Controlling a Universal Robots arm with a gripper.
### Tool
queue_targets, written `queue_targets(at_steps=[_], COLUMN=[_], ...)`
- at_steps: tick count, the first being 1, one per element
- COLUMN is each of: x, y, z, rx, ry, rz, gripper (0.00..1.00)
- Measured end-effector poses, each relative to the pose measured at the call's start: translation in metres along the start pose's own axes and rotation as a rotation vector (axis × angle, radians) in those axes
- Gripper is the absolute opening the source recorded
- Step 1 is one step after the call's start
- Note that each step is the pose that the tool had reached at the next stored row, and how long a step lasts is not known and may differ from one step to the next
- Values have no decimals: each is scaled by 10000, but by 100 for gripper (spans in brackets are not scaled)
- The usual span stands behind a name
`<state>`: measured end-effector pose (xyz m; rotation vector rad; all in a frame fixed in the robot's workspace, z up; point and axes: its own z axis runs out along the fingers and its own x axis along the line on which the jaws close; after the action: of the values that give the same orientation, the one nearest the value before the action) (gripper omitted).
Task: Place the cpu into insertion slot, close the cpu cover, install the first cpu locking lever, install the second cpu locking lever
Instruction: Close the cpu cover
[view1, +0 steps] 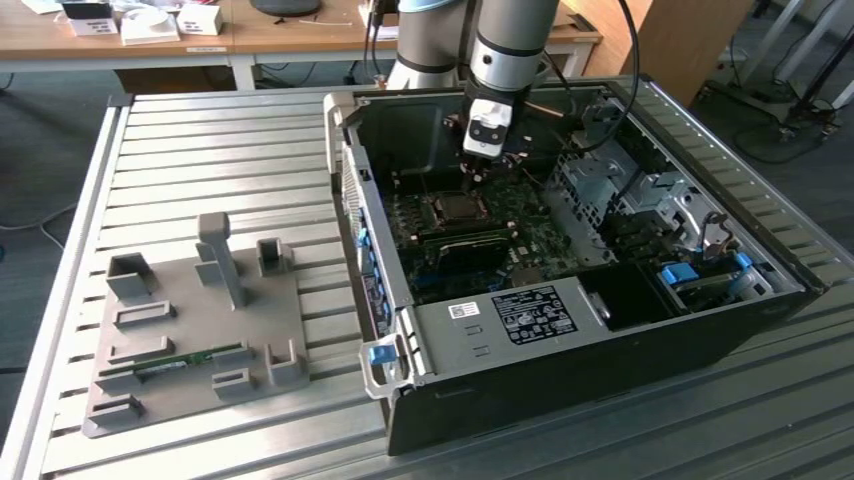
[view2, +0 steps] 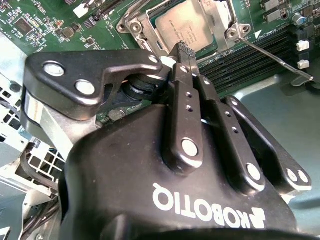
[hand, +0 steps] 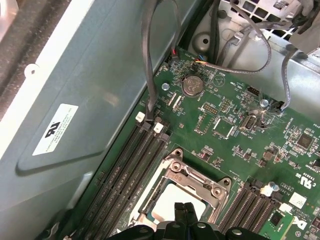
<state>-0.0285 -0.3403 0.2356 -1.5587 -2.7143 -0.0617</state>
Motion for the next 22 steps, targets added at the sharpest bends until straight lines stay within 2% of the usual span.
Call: queue_targets(at_steps=[9, 14, 22], x=[0, 0, 0], y=[0, 0, 0], z=[0, 0, 0], rx=[0, 9, 10], ry=[1, 9, 11], rz=[-16, -330, -372], gripper=[11, 11, 11])
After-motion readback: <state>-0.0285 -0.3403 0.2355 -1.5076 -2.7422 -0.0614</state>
